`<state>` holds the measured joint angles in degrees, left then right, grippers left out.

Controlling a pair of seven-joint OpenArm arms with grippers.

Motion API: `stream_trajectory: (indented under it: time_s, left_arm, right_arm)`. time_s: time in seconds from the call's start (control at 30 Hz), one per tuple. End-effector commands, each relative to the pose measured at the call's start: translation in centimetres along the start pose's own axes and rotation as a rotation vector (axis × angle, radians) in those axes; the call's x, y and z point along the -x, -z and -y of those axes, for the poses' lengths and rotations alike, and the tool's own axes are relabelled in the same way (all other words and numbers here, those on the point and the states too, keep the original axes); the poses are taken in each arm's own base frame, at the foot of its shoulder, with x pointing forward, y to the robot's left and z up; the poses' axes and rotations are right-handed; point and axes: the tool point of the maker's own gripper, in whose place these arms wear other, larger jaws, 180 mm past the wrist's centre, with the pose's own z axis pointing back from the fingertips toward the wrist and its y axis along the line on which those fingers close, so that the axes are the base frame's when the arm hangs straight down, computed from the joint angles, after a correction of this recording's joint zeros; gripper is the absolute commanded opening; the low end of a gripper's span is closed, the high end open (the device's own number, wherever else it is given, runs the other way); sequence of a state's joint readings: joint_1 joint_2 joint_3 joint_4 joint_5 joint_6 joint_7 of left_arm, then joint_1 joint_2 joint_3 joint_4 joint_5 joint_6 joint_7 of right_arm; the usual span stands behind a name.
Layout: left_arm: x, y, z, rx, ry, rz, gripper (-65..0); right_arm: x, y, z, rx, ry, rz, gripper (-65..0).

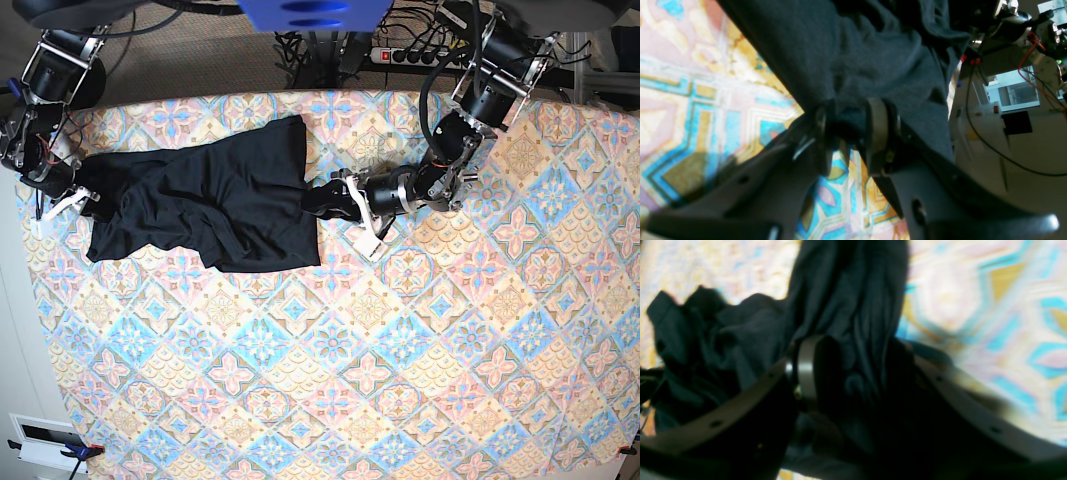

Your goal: Layout the t-shirt on the table in an organized manner, then fold the t-shirt properly

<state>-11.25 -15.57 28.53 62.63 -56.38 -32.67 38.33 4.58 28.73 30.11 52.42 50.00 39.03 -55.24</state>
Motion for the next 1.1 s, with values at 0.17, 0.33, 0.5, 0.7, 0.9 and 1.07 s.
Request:
stream_trajectory:
  time_s: [0.17,0.33,0.5,0.7,0.9,1.07]
  left_arm:
    - [0.6,-0.3,-0.7,-0.028,-0.014,-0.027,-48.8]
    - [0.6,-0.3,-0.7,-0.028,-0.014,-0.027,-48.8]
    - [0.6,-0.3,-0.7,-0.028,-0.014,-0.027,-48.8]
    - [0.6,-0.3,-0.7,-0.028,-0.014,-0.027,-48.8]
    - [0.6,-0.3,-0.7,-0.028,-0.014,-0.027,-48.8]
    - [0.6,-0.3,-0.7,-0.028,-0.014,-0.027,-48.8]
  right_arm:
    - [2.2,-0.6,0.9,0.030,-0.014,-0.089,-37.3]
    - [2.5,-0.7,1.0,0.032,-0.012,-0.094,-37.3]
    - [2.5,-0.8,1.0,0.030,-0.006,-0.093,-37.3]
    - [2.0,-0.6,-0.3,-0.043,0.040,-0.064,-37.3]
    - [2.9,-0.2,-0.9,-0.059,0.054,-0.087,-37.3]
    - [3.3,0.2,-1.3,-0.071,0.064,-0.090,-37.3]
